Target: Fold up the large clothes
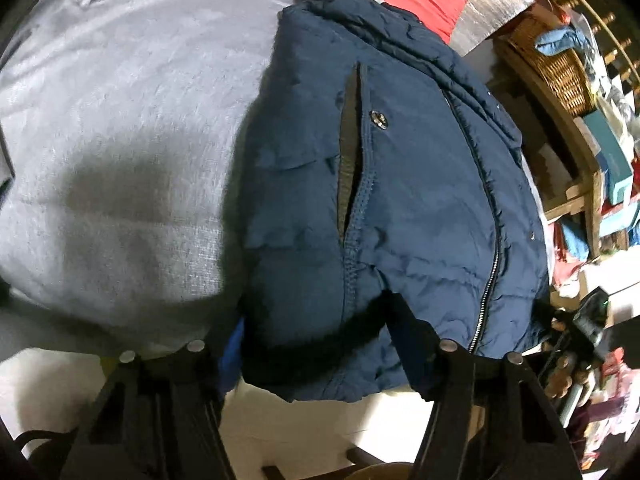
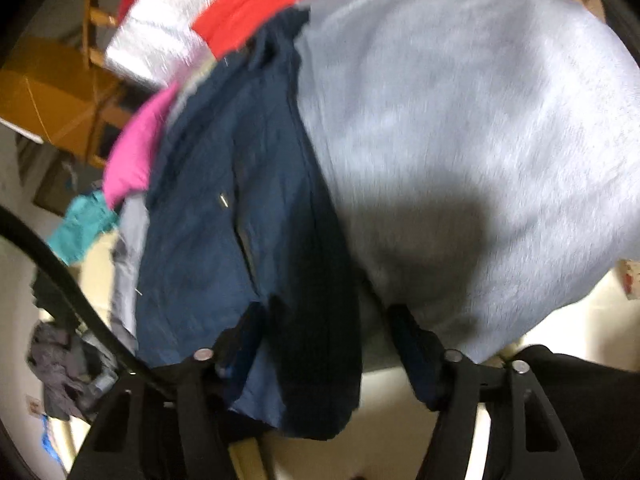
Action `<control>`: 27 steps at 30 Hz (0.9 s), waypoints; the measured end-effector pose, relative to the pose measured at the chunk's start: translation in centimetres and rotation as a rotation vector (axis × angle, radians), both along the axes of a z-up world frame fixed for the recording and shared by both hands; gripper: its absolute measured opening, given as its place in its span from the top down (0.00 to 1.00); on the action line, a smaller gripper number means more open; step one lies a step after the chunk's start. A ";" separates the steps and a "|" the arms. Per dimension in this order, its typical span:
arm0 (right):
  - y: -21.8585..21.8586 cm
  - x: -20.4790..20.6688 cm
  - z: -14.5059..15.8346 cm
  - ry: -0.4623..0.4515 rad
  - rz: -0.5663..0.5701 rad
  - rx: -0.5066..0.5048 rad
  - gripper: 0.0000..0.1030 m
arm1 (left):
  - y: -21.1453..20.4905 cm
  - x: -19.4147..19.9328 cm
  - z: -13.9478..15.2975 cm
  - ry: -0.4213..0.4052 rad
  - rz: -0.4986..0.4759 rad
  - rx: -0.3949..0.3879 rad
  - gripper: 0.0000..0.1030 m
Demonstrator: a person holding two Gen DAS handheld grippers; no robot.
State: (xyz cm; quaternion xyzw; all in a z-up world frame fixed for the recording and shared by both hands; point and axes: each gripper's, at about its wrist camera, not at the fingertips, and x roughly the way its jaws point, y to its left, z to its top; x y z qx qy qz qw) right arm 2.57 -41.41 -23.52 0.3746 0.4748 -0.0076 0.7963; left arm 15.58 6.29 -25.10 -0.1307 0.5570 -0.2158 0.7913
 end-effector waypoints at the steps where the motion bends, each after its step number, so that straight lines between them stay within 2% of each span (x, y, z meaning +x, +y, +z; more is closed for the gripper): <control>1: 0.4 0.0 -0.2 0.013 0.009 -0.019 0.47 | 0.2 -0.2 -0.1 -0.001 -0.005 -0.006 0.33; 3: 0.9 -0.1 -0.2 0.007 0.028 -0.028 0.66 | 0.0 -0.2 -0.1 -0.016 -0.014 -0.004 0.34; 4: 1.2 -0.2 0.0 -0.004 0.031 -0.033 0.68 | -0.1 -0.4 0.1 -0.027 -0.027 -0.005 0.38; 5: 1.5 -0.3 0.2 -0.012 0.034 -0.048 0.70 | -0.4 -0.6 0.3 -0.038 -0.043 -0.010 0.48; 8: 2.4 -0.2 0.3 -0.017 0.045 -0.096 0.70 | -0.8 -0.8 0.5 -0.056 -0.056 -0.008 0.50; 11: 2.2 -0.1 0.1 -0.021 0.031 -0.047 0.65 | -0.5 -0.6 0.0 -0.031 -0.037 -0.030 0.43; 14: 1.8 0.0 0.0 -0.032 0.025 -0.017 0.61 | -0.2 -0.8 0.1 -0.032 -0.043 -0.057 0.44; 15: 1.8 -0.1 0.1 -0.038 0.032 -0.027 0.66 | -0.2 -1.0 0.1 -0.038 -0.047 -0.058 0.47; 17: 2.4 0.0 0.4 -0.036 0.052 -0.083 0.76 | -0.3 -1.3 0.3 -0.054 -0.062 -0.062 0.64; 18: 2.6 0.0 0.6 -0.042 0.061 -0.098 0.81 | -0.3 -1.4 0.5 -0.062 -0.070 -0.071 0.67; 19: 2.8 0.0 0.9 -0.050 0.064 -0.103 0.82 | -0.2 -1.6 0.7 -0.072 -0.076 -0.079 0.71; 23: 3.9 -0.3 1.8 -0.068 0.081 -0.148 0.84 | -0.8 -2.2 1.7 -0.122 -0.097 -0.063 0.76; 27: 4.7 -0.9 2.8 -0.086 0.116 -0.156 0.85 | -0.6 -3.0 2.4 -0.127 -0.103 -0.072 0.77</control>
